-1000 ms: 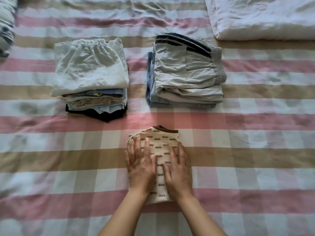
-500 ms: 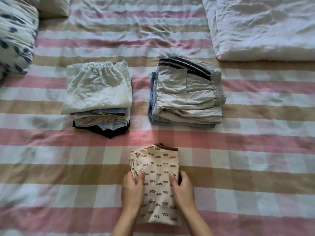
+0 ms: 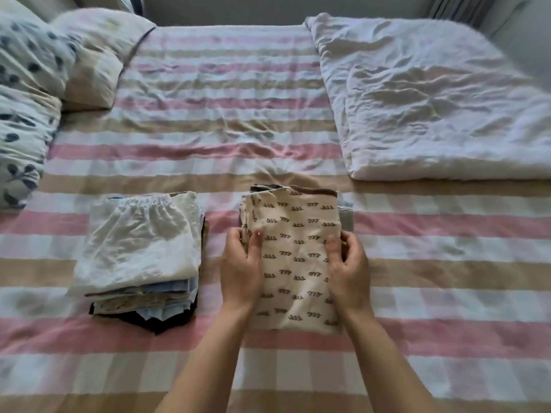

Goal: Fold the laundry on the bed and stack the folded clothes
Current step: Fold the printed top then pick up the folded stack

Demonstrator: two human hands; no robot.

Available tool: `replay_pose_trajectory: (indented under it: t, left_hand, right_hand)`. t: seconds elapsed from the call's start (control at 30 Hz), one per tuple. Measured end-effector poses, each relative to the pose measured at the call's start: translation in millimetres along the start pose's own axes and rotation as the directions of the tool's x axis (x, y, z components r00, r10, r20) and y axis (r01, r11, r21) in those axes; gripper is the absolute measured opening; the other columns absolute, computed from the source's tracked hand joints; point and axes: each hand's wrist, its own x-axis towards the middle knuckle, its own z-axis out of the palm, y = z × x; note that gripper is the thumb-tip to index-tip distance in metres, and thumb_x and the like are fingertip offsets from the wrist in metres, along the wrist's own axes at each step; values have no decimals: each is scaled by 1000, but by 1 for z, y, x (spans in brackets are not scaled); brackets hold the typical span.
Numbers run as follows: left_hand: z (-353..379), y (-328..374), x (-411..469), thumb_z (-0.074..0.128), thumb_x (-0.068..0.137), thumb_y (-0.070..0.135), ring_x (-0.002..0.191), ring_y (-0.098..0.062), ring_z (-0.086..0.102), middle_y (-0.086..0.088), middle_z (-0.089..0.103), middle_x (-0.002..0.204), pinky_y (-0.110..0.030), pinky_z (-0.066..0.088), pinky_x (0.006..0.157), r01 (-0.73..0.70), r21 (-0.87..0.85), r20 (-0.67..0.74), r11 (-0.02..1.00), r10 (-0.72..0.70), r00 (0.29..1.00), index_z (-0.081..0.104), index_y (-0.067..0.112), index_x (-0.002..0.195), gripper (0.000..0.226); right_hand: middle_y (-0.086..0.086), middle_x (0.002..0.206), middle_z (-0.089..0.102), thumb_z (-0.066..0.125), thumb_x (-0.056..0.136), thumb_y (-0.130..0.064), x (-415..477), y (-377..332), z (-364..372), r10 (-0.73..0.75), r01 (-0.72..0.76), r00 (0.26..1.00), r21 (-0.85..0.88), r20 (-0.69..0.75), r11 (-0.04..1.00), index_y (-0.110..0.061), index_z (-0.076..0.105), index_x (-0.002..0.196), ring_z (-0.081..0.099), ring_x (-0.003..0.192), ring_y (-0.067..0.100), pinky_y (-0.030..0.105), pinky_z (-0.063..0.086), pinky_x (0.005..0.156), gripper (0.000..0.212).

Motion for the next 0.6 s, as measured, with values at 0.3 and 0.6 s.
replay_pose_trajectory:
  t: [0.3,0.6]
  left_hand:
    - [58,-46,66,48,95,25,85,-29,57,-13,59,96,-40,49,76,246,204,-38,948,-243,969,45,7,105,21]
    - [91,-46,88,23,99,35,135,-11,-25,10,-6,156,-37,-25,107,-526,713,481,464,221,848,1,32,146,52]
  right_hand:
    - [11,108,60,49,94,-19,74,50,28,139,-144,989,-150,-46,978,-7,53,109,56,102,28,37,44,87,20]
    - [2,157,7,23,95,-31,92,62,58,-237,432,901,-718,363,545,-28,4,145,-7,142,17,37,-10,113,53]
